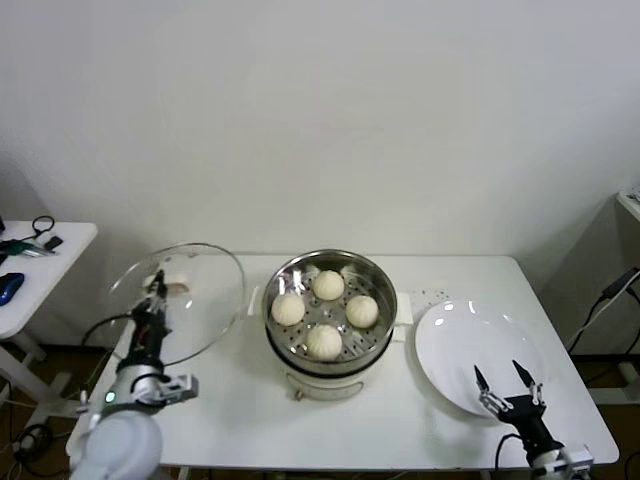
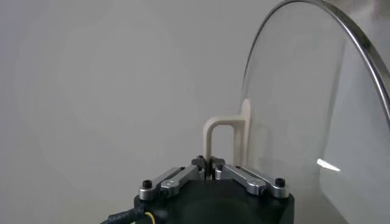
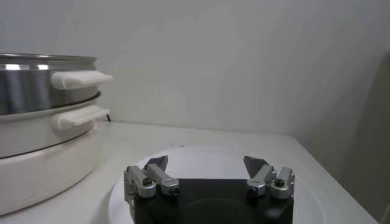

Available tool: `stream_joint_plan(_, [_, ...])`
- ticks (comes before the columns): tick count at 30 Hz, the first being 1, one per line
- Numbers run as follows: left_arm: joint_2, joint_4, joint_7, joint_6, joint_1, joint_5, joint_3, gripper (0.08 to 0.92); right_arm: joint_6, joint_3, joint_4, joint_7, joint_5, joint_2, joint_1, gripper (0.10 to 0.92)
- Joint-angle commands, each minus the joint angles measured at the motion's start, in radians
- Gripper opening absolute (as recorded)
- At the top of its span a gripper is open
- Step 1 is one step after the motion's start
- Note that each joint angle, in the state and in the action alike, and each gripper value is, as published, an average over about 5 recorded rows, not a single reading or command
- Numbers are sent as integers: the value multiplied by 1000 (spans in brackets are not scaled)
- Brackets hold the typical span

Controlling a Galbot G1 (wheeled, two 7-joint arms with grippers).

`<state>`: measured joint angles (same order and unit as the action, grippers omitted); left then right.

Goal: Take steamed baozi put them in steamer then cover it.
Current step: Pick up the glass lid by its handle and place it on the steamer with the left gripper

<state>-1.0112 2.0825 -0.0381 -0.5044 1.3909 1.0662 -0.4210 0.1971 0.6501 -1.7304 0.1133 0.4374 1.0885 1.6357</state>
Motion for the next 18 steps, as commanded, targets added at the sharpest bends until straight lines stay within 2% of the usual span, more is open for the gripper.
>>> stream_joint_plan(1, [42, 139, 114, -140, -69, 63, 148, 136, 14, -23, 19, 7, -61, 17, -36, 823])
stream_joint_plan(4, [-4, 134, 138, -165, -108, 139, 264, 136, 15, -32, 27, 8, -68, 20, -45, 823])
stream_joint_plan(9, [-122, 101, 171, -176, -192, 248, 404, 136, 16, -35, 41, 14, -73, 18, -53, 823])
stream_joint_plan(18, [-309, -64, 192, -221, -341, 319, 576, 136, 32, -25, 68, 19, -54, -1, -49, 823])
